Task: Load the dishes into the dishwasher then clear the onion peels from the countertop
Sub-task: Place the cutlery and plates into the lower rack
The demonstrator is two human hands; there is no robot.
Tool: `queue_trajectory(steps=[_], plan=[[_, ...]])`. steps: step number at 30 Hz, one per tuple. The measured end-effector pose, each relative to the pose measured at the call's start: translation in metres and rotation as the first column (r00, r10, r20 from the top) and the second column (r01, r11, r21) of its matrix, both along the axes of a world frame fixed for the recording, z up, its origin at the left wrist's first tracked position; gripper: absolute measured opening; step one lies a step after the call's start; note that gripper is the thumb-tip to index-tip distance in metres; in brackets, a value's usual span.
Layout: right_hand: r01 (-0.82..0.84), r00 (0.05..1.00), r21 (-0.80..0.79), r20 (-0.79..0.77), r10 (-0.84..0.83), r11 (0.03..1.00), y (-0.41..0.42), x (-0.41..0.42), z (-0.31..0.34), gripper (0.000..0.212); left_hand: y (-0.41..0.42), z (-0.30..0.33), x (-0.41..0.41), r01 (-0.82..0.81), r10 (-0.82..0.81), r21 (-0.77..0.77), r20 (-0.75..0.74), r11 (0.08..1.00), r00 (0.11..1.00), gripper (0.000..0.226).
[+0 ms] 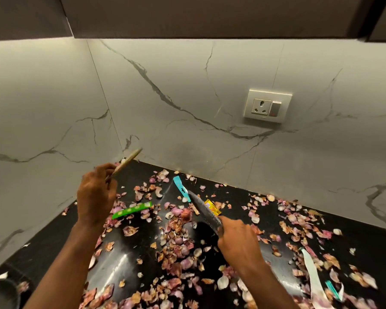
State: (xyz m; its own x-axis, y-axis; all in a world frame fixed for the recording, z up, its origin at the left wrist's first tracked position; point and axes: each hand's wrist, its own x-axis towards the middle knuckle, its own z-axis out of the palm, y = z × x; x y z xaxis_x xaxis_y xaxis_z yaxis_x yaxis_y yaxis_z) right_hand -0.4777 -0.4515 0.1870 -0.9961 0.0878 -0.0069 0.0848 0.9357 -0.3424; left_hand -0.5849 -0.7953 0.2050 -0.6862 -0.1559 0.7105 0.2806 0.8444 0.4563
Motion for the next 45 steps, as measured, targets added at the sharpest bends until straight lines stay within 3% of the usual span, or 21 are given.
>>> queue_trajectory(steps=[2,5,8,10,13,21,28,34,45], plan=[[0.035,0.997,-0.151,-0.064,-0.045,0.988,0.007,0.004,0.002,0.02,0.016,0.012,0.021,0.009,0.007,0.267,-0.062,0.964,0.998,0.039],[0.011,0.967,-0.391,-0.23,-0.109,0.92,0.012,0.013,0.015,0.019,0.045,0.018,0.05,-0.01,0.009,0.655,0.005,0.755,1.0,0.044],[-0.05,0.923,-0.595,-0.334,-0.191,0.802,0.013,0.022,0.029,0.019,0.076,0.003,0.076,0.041,-0.142,0.811,0.052,0.583,0.988,0.041],[-0.085,0.927,-0.626,-0.334,-0.168,0.776,0.013,0.028,0.037,0.027,0.105,-0.005,0.096,0.09,-0.25,0.835,0.058,0.542,0.967,0.038],[-0.094,0.935,-0.539,-0.337,-0.112,0.837,0.012,0.039,0.039,0.015,0.143,-0.013,0.118,0.124,-0.317,0.823,0.071,0.555,0.946,0.036],[0.06,0.896,-0.591,-0.323,-0.303,0.805,0.057,0.064,0.029,0.024,0.174,-0.013,0.129,0.087,-0.332,0.9,0.067,0.427,0.941,0.038],[0.159,0.888,-0.68,-0.219,-0.404,0.716,0.109,0.1,0.021,0.022,0.238,-0.035,0.149,-0.034,-0.466,0.979,0.125,0.2,0.876,0.033],[0.218,0.87,-0.727,-0.158,-0.468,0.651,0.157,0.143,0.017,0.021,0.301,-0.054,0.187,-0.132,-0.579,0.973,0.218,0.188,0.785,0.025],[0.355,0.802,-0.688,-0.124,-0.585,0.633,0.215,0.206,0.002,0.027,0.366,-0.059,0.238,-0.123,-0.693,0.961,0.264,0.247,0.671,0.023]])
